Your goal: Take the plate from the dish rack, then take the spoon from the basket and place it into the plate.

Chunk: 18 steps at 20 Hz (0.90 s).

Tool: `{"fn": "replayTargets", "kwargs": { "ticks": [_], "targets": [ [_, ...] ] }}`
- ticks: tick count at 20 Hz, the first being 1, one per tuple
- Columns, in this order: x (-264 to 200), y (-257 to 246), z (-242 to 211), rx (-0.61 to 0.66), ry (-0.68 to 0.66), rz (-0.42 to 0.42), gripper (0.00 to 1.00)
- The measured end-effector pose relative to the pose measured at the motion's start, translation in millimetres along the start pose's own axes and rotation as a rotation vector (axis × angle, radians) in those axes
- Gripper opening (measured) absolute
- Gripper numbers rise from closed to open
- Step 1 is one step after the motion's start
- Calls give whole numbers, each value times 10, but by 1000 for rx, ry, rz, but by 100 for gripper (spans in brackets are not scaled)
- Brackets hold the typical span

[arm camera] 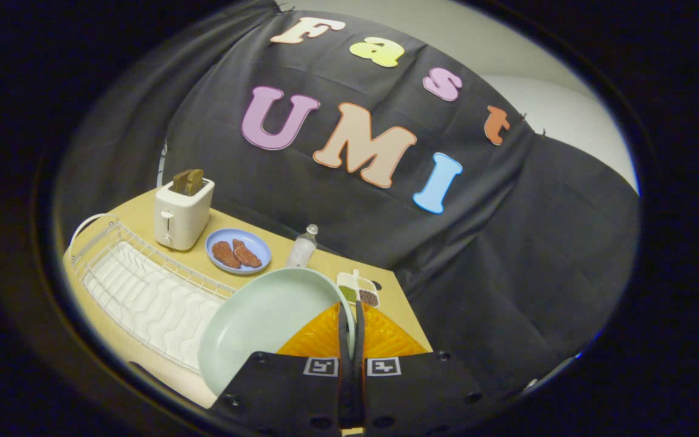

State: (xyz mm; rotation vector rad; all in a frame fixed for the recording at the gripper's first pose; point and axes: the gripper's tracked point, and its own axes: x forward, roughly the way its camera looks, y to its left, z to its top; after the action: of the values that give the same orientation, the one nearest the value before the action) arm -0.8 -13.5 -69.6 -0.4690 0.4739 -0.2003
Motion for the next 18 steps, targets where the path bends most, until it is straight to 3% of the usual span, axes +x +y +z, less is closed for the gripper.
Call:
{"fn": "replayTargets", "kwargs": {
  "ticks": [11, 18],
  "targets": [
    [18, -435, -1165, 209, 117, 93, 3],
    [279, -384, -1846, 365, 160, 195, 3]
  ]
}}
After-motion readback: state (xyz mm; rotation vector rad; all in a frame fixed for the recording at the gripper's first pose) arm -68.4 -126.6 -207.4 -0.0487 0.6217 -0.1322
